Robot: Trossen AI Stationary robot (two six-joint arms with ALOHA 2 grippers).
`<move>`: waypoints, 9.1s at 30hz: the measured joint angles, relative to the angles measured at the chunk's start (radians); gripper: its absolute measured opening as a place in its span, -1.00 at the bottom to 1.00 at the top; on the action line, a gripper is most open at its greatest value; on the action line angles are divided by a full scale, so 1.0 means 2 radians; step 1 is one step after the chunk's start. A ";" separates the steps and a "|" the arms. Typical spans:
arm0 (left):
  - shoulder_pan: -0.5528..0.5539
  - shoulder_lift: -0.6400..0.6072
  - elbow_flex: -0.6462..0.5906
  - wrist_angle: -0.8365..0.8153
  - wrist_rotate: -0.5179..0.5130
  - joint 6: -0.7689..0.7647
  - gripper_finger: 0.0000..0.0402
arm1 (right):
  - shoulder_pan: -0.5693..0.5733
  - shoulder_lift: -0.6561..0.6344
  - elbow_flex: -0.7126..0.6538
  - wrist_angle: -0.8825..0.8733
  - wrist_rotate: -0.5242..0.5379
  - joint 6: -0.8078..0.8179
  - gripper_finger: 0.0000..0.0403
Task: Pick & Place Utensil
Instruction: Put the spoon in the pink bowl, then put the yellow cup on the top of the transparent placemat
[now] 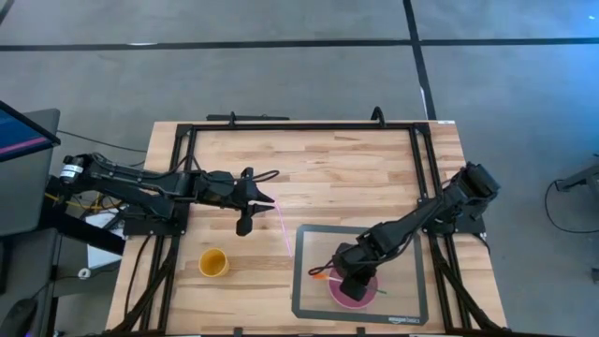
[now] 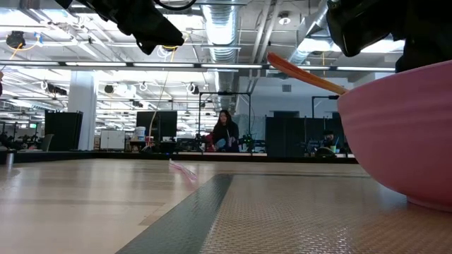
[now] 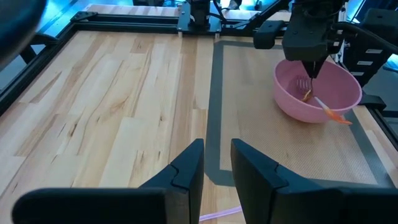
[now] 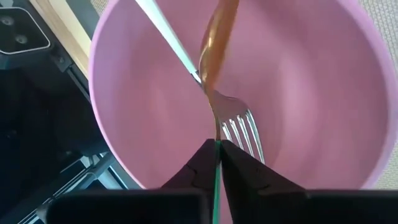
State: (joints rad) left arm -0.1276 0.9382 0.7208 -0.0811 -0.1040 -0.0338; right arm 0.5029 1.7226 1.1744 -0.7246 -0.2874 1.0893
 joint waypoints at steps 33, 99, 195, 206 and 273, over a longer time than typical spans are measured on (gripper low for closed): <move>0.000 0.000 0.000 0.000 0.000 0.000 -0.60 | -0.011 0.000 0.000 0.004 0.001 -0.024 -0.73; -0.070 0.000 -0.014 0.075 -0.136 -0.013 -0.60 | -0.160 -0.289 -0.126 0.177 0.164 -0.573 -0.96; -0.309 0.157 0.142 -0.426 0.039 -0.680 -0.60 | -0.239 -0.344 -0.255 0.336 0.142 -0.531 -0.96; -0.309 0.157 0.132 -0.418 0.040 -0.675 -0.85 | -0.239 -0.344 -0.255 0.336 0.142 -0.531 -0.96; -0.076 0.299 0.180 -0.100 0.048 0.206 -0.93 | -0.239 -0.344 -0.255 0.336 0.144 -0.562 -0.96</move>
State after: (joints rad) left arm -0.2806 1.5356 1.0801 -0.2812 -0.0073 0.3782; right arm 0.0257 1.0355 0.6651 -0.0517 -0.0002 -0.0338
